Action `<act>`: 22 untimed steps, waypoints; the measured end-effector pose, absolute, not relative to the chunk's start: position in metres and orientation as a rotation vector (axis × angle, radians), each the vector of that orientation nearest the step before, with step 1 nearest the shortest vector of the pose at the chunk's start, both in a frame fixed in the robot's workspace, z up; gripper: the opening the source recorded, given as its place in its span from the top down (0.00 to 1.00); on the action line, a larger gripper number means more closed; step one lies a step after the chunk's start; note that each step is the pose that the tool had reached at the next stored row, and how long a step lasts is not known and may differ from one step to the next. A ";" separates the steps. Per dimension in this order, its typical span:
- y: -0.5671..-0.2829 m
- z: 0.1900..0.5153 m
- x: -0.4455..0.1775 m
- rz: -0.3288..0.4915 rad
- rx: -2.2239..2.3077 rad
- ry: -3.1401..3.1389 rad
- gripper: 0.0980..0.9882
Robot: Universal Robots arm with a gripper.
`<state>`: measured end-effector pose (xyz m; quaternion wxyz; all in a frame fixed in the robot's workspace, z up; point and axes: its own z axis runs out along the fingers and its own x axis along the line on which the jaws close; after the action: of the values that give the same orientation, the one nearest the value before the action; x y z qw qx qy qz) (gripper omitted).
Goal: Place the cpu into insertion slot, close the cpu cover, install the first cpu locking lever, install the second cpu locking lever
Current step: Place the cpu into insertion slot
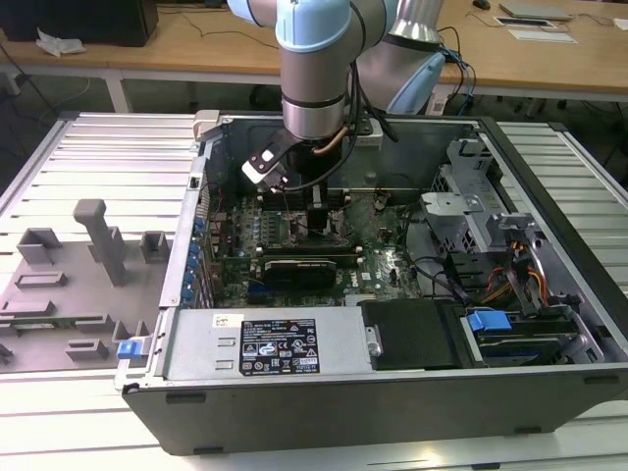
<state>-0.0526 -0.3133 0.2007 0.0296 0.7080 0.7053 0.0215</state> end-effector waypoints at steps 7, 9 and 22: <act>-0.313 0.201 -0.053 0.065 2.183 2.174 0.43; -0.313 0.202 -0.053 0.062 2.181 2.173 0.43; -0.313 0.210 -0.053 0.031 2.166 2.161 0.43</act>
<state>-0.0526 -0.3130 0.2104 0.0409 0.7074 0.7056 0.0102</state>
